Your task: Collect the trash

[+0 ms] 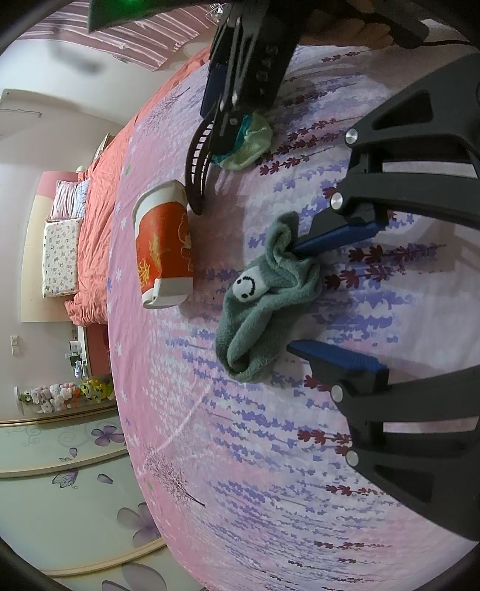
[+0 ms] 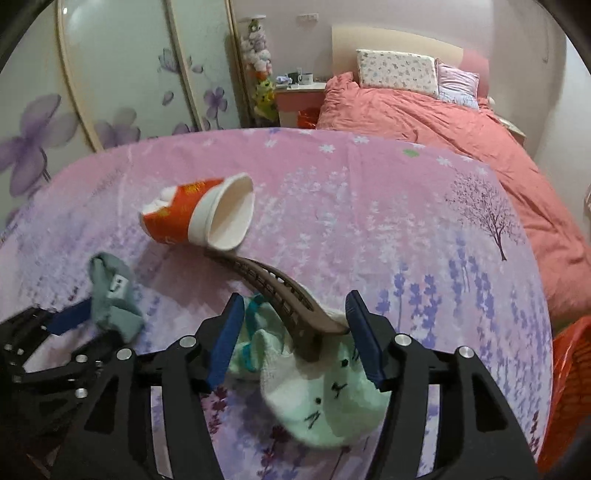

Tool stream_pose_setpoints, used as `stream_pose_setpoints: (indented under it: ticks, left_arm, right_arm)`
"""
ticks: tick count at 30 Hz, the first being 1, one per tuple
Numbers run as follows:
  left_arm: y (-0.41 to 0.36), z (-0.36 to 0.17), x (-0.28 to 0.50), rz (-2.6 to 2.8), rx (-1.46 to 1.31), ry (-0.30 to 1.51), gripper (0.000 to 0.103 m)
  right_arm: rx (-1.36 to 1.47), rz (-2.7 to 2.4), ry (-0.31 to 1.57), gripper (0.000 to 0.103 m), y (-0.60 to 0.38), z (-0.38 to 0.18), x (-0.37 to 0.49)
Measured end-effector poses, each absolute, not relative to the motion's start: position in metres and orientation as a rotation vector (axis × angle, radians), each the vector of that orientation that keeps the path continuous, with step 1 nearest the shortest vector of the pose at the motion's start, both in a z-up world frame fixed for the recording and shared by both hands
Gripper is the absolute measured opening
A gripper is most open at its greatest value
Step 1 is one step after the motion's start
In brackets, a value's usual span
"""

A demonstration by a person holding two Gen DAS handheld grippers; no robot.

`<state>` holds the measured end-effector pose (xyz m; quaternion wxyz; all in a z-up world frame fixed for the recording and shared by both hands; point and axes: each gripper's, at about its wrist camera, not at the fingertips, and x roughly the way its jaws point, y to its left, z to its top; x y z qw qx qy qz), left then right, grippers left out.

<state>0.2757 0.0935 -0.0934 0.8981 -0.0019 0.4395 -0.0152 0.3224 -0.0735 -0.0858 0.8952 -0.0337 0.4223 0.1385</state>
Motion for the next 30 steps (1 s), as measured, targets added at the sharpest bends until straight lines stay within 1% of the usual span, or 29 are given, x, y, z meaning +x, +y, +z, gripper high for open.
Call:
stream_pose_setpoints:
  ticks: [2, 3, 4, 6, 9, 13, 16, 19, 20, 22, 24, 27, 30]
  left_arm:
    - [0.094, -0.093, 0.276, -0.032, -0.004, 0.910, 0.048]
    - [0.093, -0.093, 0.276, -0.032, -0.004, 0.910, 0.048]
    - [0.094, -0.093, 0.276, -0.031, -0.004, 0.910, 0.048]
    - [0.093, -0.093, 0.276, -0.031, -0.004, 0.910, 0.048]
    - [0.093, -0.093, 0.275, -0.031, -0.004, 0.910, 0.048]
    - [0.093, -0.093, 0.275, -0.031, -0.004, 0.910, 0.048]
    - [0.094, -0.093, 0.275, -0.031, -0.003, 0.910, 0.048]
    - [0.093, -0.093, 0.276, -0.031, -0.001, 0.911, 0.048]
    - [0.092, -0.093, 0.276, -0.031, 0.001, 0.911, 0.048]
    - [0.092, -0.093, 0.276, -0.031, 0.000, 0.911, 0.049]
    - [0.092, -0.093, 0.276, -0.031, 0.001, 0.911, 0.049]
    - [0.092, -0.093, 0.276, -0.032, 0.000, 0.911, 0.049]
    - [0.092, -0.093, 0.276, -0.032, 0.000, 0.911, 0.049]
  right_arm:
    - [-0.089, 0.274, 0.869, 0.044, -0.074, -0.086, 0.321]
    - [-0.087, 0.258, 0.866, 0.035, -0.076, -0.086, 0.321]
    - [-0.066, 0.250, 0.873, 0.029, -0.081, -0.086, 0.321]
    - [0.042, 0.231, 0.888, 0.027, -0.098, -0.085, 0.323]
    - [0.156, 0.186, 0.891, 0.027, -0.120, -0.084, 0.322]
    - [0.215, 0.109, 0.847, 0.027, -0.143, -0.077, 0.307]
    - [0.239, 0.055, 0.837, 0.027, -0.158, -0.078, 0.299]
    - [0.209, 0.035, 0.870, 0.028, -0.162, -0.087, 0.302]
    - [0.199, 0.030, 0.880, 0.030, -0.162, -0.091, 0.303]
    - [0.195, 0.016, 0.884, 0.042, -0.162, -0.092, 0.305]
    - [0.192, 0.019, 0.878, 0.047, -0.160, -0.092, 0.306]
    - [0.158, 0.009, 0.878, 0.051, -0.156, -0.090, 0.306]
    - [0.178, 0.014, 0.868, 0.051, -0.161, -0.085, 0.305]
